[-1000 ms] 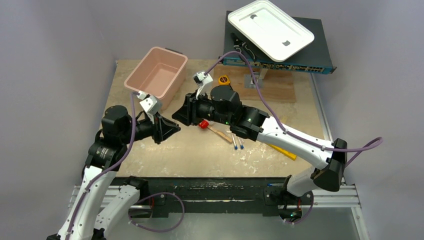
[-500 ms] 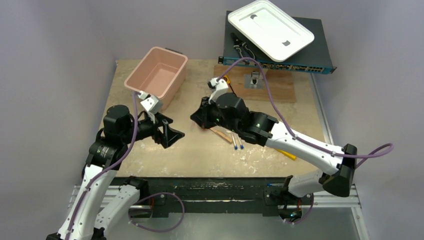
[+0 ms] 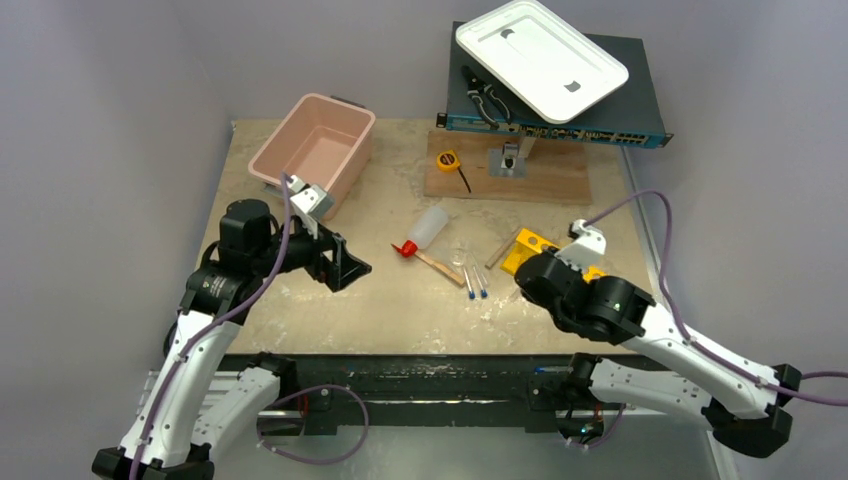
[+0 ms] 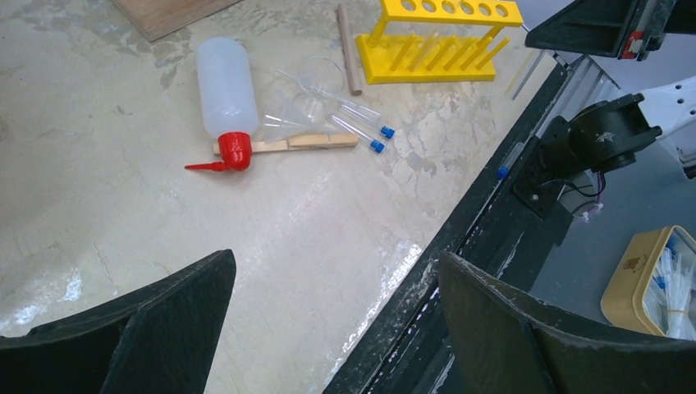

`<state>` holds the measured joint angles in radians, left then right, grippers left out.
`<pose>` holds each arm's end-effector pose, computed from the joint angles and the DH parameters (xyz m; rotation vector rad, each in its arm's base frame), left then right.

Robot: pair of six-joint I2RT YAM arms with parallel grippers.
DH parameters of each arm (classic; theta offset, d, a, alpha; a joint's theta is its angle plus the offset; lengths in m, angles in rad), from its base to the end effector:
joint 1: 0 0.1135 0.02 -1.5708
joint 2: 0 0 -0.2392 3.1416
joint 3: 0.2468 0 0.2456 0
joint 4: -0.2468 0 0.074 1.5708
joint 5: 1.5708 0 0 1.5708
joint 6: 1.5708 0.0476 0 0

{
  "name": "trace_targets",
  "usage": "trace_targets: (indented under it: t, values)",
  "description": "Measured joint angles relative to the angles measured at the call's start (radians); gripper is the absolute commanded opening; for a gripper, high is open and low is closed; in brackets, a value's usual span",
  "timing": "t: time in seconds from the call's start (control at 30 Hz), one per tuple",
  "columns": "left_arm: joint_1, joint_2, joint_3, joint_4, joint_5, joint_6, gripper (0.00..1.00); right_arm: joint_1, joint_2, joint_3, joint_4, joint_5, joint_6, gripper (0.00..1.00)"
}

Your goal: Organize the chemistry lab equipment

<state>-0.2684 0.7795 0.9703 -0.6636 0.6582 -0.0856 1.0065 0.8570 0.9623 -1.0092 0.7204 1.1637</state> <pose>0.1579 -0.0736 0.3349 0.6008 1.9606 -0.8910 0.1131 0.1199 0.2928 0.4586 2.1695 0.2869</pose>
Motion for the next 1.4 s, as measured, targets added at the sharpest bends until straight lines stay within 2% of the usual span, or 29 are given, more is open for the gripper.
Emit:
trace_targets:
  t: [0.13,0.27,0.43,0.63,0.9,1.17,1.4]
  values:
    - [0.0,0.013,0.014,-0.01,0.0,0.0,0.94,0.0,-0.044,0.001,-0.203,0.12,0.188,0.0]
    - [0.013,0.032,0.028,-0.018,0.003,0.001,0.95,-0.029,0.003,0.022,-0.29,0.206,0.264,0.0]
    - [0.027,0.051,0.043,-0.043,0.004,0.012,0.95,-0.091,0.076,0.034,-0.314,0.314,0.319,0.0]
    - [0.048,0.071,0.067,-0.062,0.014,0.027,0.95,-0.151,0.078,-0.032,-0.323,0.422,0.361,0.0]
    - [0.059,0.097,0.075,-0.064,0.027,0.03,0.95,-0.167,0.103,-0.048,-0.334,0.542,0.394,0.0]
    - [0.073,0.108,0.097,-0.072,0.036,0.049,0.96,-0.169,0.271,-0.056,-0.333,0.594,0.431,0.0]
    - [0.083,0.112,0.108,-0.072,0.045,0.057,0.96,-0.169,0.321,-0.11,-0.338,0.606,0.505,0.0]
